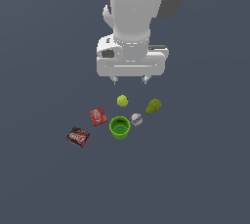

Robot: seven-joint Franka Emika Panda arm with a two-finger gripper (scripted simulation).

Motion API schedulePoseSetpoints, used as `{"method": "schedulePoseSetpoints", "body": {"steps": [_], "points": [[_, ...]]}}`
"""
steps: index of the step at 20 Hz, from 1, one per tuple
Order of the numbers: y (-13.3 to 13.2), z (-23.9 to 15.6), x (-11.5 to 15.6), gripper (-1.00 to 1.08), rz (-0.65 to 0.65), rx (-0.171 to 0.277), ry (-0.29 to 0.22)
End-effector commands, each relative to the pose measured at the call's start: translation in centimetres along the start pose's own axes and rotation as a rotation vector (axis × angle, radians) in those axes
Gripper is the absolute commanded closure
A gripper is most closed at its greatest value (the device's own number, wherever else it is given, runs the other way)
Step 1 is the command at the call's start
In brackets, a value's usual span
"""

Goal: Pick up a designated object from a clutter of objects.

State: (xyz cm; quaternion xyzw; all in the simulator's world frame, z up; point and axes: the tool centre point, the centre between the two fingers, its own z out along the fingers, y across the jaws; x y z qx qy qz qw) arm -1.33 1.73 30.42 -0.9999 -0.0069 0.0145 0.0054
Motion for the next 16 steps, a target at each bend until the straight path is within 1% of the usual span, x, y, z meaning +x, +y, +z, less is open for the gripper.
{"method": "schedulePoseSetpoints", "body": {"steps": [1,4,10,16], "points": [[0.0,0.0,0.0,-0.92,0.000,0.000,0.000],[0.3,-0.1,0.1,-0.92,0.000,0.001,0.005],[1.6,-1.0,0.6,-0.92,0.003,0.007,0.033],[1.7,-0.8,0.7,-0.92,0.000,0.008,0.033]]}}
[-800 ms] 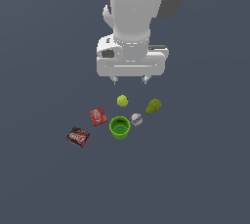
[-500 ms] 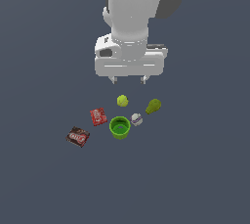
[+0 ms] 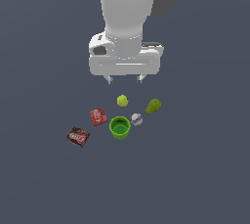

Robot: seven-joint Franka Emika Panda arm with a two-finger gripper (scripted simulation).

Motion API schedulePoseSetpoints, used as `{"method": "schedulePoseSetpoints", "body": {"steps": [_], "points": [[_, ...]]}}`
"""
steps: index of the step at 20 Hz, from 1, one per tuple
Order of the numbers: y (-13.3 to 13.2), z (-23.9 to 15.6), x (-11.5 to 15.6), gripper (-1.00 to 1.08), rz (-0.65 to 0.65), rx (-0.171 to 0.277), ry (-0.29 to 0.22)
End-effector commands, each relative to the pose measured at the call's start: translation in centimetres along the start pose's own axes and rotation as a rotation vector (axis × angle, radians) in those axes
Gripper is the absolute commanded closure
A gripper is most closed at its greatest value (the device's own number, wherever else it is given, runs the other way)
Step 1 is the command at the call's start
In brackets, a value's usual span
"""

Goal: Pick up a designated object from a clutter of objects.

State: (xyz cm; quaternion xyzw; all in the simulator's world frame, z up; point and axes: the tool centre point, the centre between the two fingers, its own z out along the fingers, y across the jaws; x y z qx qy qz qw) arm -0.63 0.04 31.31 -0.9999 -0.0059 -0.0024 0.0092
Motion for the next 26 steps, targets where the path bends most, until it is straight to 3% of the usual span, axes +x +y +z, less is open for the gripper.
{"method": "schedulePoseSetpoints", "body": {"steps": [1,11,26], "points": [[0.2,0.3,0.0,-0.92,-0.004,0.000,0.000],[2.8,4.8,0.6,-0.92,-0.067,0.003,0.000],[11.1,18.5,-1.5,-0.92,-0.262,-0.005,-0.002]]}}
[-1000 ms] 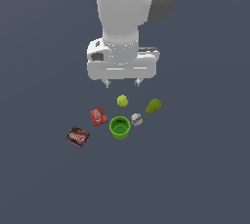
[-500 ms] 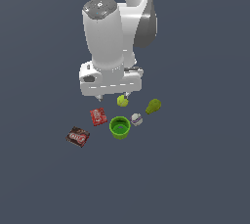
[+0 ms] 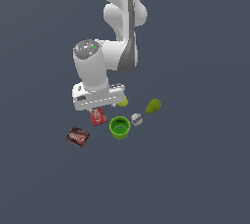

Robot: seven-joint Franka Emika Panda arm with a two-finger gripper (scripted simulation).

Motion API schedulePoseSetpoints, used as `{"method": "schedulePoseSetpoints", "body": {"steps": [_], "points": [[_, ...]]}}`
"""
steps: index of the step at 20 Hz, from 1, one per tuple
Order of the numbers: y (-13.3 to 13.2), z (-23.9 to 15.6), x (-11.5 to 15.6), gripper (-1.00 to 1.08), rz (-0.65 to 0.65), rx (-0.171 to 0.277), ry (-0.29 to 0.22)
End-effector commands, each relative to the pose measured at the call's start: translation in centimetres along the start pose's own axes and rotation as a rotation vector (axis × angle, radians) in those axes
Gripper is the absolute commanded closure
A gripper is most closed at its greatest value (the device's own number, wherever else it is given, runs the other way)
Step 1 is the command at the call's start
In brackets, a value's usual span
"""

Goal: Pick up a designated object from a clutter of objects.

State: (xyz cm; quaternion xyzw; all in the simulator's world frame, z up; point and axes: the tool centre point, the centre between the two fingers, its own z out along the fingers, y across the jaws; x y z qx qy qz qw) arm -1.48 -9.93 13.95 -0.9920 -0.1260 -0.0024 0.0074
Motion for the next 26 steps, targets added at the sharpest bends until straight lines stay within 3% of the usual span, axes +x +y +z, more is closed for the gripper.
{"method": "schedulePoseSetpoints", "body": {"steps": [1,12,26], "points": [[1.0,2.1,-1.0,-0.92,-0.032,-0.003,0.000],[3.3,7.0,-3.9,-0.92,-0.110,-0.013,-0.007],[3.4,9.6,-4.3,-0.92,-0.114,-0.013,-0.008]]}}
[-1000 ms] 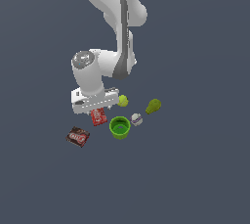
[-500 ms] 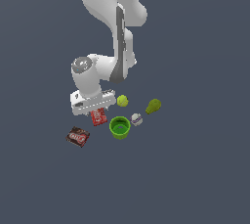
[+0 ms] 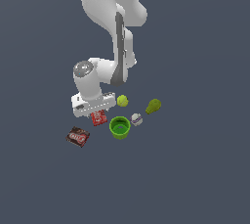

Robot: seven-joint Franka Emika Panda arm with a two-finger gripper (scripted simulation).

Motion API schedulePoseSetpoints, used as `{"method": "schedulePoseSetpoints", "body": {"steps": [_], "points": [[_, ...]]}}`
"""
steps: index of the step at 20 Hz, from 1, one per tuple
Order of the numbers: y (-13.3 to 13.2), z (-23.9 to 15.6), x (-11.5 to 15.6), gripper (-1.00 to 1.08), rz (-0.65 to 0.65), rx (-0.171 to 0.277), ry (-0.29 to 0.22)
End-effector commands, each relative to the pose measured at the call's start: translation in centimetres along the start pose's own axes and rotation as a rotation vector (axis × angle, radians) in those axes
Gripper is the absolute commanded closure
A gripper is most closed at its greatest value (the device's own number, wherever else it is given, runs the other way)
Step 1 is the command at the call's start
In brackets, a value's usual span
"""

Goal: Pick up a designated object from a clutter of objects.

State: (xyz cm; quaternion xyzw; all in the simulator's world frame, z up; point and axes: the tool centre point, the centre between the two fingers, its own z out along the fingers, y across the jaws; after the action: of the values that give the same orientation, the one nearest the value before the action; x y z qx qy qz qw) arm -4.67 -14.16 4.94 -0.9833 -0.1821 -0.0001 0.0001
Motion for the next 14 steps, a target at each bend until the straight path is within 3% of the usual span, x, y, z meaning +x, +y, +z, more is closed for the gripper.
{"method": "schedulePoseSetpoints", "body": {"steps": [1,10,11,14], "points": [[0.0,1.2,-0.1,-0.92,-0.001,0.000,-0.001],[0.0,3.4,-0.1,-0.92,-0.002,0.000,0.000],[0.0,3.4,-0.1,1.08,-0.002,0.000,0.000],[0.0,3.4,-0.1,1.08,-0.002,0.000,0.000]]}}
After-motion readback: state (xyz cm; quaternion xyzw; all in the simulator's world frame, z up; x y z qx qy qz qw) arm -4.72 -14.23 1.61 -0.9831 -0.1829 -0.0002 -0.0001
